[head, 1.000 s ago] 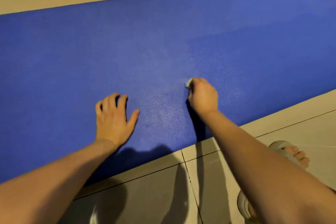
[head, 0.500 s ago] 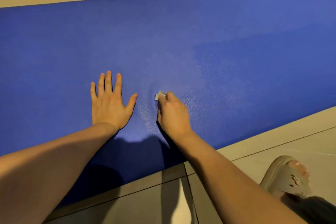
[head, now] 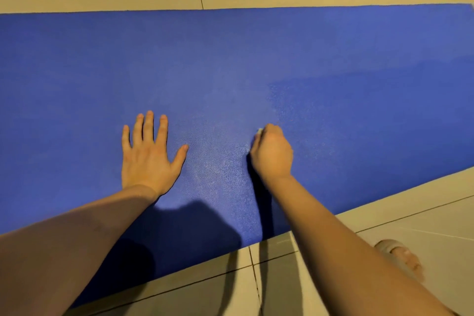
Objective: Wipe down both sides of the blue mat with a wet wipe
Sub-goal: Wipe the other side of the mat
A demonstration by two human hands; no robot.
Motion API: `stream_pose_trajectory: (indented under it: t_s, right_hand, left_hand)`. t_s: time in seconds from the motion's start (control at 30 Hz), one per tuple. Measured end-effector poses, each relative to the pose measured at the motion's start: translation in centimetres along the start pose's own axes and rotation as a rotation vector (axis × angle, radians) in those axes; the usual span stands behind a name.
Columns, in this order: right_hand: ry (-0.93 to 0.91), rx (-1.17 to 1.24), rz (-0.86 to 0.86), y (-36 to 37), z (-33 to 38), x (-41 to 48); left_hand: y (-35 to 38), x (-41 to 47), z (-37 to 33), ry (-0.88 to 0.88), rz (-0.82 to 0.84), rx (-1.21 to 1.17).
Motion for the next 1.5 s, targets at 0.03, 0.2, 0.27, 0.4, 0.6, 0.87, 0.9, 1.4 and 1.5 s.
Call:
stream_pose_trajectory:
  t_s: [0.03, 0.2, 0.27, 0.4, 0.6, 0.87, 0.9, 1.4, 1.5]
  right_hand:
    - [-0.065, -0.001, 0.01, 0.3, 1.9, -1.0]
    - [-0.429, -0.065, -0.007, 0.7, 6.0, -3.1]
    - [-0.381, -0.047, -0.006, 0.3, 4.0, -1.4]
    - [-0.017, 0.081, -0.009, -0.9, -3.2, 3.3]
    - [0.121, 0.107, -0.013, -0.7, -3.8, 4.3]
    - [-0.313, 0.109, 0.114, 0.7, 8.0, -2.1]
    - [-0.359, 0.071, 0.116, 0.5, 7.5, -1.6]
    - [-0.009, 0.122, -0.016, -0.7, -0.4, 4.7]
    - [-0.236, 0.133, 0.043, 0.4, 5.9, 1.8]
  left_hand:
    - [0.0, 0.0, 0.0, -0.002, -0.002, -0.004]
    - [0.0, 0.0, 0.0, -0.004, 0.007, -0.001]
    - [0.0, 0.0, 0.0, -0.005, 0.01, -0.001]
    - [-0.1, 0.0, 0.0, -0.001, 0.018, 0.004]
    - [0.0, 0.1, -0.1, 0.001, 0.014, -0.006]
    - [0.0, 0.1, -0.2, -0.002, 0.018, 0.004]
    - [-0.1, 0.1, -0.1, -0.003, 0.02, 0.003]
    - [-0.1, 0.1, -0.2, -0.006, 0.013, 0.013]
    - [-0.1, 0.0, -0.2, -0.007, 0.008, 0.012]
Point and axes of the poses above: each hand's wrist, its own x-axis towards the middle knuckle, its own y-axis out of the palm, z = x × y, the point moved 4 cm from there along x, towards the middle knuckle, and after that the axes turned 11 degrees about -x, right-handed, at the moved point
